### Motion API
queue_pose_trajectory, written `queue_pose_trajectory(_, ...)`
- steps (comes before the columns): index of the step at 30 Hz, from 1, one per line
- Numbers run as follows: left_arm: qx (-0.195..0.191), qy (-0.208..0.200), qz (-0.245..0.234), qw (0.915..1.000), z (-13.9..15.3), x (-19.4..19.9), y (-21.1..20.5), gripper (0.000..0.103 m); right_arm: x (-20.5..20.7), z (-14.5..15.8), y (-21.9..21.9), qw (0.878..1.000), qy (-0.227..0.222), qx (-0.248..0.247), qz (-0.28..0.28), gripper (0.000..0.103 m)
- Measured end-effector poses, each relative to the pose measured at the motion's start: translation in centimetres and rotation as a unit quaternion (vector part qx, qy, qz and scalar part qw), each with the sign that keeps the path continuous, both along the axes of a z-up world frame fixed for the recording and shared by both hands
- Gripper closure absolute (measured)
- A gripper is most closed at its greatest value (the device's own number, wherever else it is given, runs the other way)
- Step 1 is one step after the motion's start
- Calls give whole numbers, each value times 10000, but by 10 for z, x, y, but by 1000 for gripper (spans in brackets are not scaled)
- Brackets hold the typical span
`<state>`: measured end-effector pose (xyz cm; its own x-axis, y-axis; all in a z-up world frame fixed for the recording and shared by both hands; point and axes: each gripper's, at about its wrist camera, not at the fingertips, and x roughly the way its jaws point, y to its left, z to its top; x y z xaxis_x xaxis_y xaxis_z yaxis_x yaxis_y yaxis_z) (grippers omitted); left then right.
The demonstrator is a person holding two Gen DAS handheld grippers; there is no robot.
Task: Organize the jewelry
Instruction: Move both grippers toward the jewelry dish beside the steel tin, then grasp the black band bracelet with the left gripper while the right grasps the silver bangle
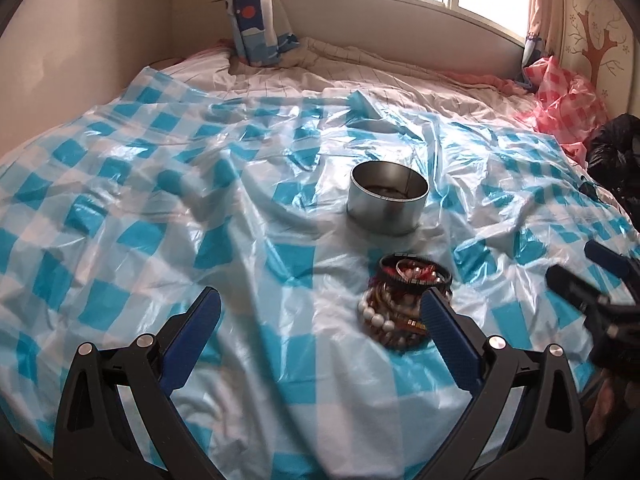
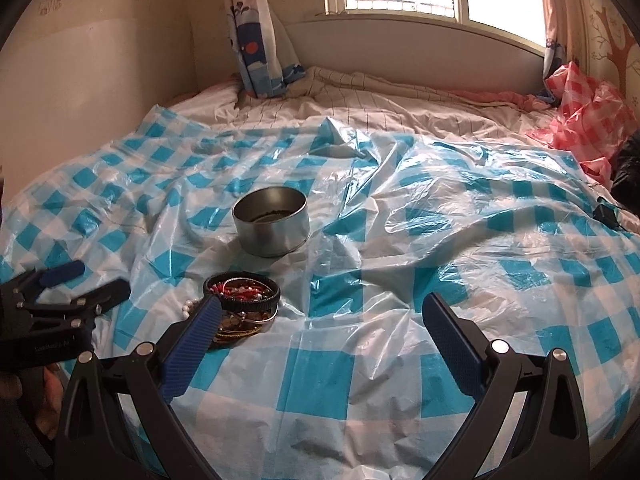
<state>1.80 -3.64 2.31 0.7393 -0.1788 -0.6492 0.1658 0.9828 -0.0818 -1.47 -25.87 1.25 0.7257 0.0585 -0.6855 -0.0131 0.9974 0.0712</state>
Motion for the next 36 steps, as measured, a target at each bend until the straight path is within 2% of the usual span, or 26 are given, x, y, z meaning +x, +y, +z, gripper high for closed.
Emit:
queue_pose_trajectory(3, 34, 135, -37, 9999, -3, 13, -7, 8, 9, -5, 6, 9997, 114, -199, 117, 6)
queue_pose_trajectory(6, 89, 207, -123, 9997, -8, 26, -17, 15, 17, -11, 6, 9991, 242, -277, 190, 6)
queue_pose_trajectory(14, 221, 494, -270, 9982, -26, 58, -42, 27, 30, -21, -3, 9989, 388, -211, 157, 6)
queue_pose_trajectory(18, 97, 716, -299, 9969, -36, 72, -48, 35, 36, -25, -9, 9989, 422, -154, 117, 6)
queue_pose_trajectory(21, 57, 853, -277, 9960, -44, 80, -50, 44, 40, -28, -15, 9989, 450, -88, 72, 6)
queue_pose_trajectory(26, -86, 1160, -319, 9927, -62, 91, -54, 69, 46, -34, -24, 9988, 482, 48, -13, 6)
queue_pose_trajectory(27, -124, 1219, -331, 9919, -65, 92, -54, 70, 46, -34, -24, 9988, 482, 48, -13, 6)
queue_pose_trajectory(30, -223, 1265, -426, 9908, -68, 92, -56, 80, 49, -37, -27, 9987, 504, 107, -25, 6)
queue_pose_trajectory(33, -182, 1269, -536, 9903, -68, 92, -61, 94, 52, -39, -27, 9985, 531, 132, 1, 6)
queue_pose_trajectory(36, -157, 1236, -562, 9906, -65, 91, -61, 97, 54, -41, -25, 9984, 555, 137, 41, 6)
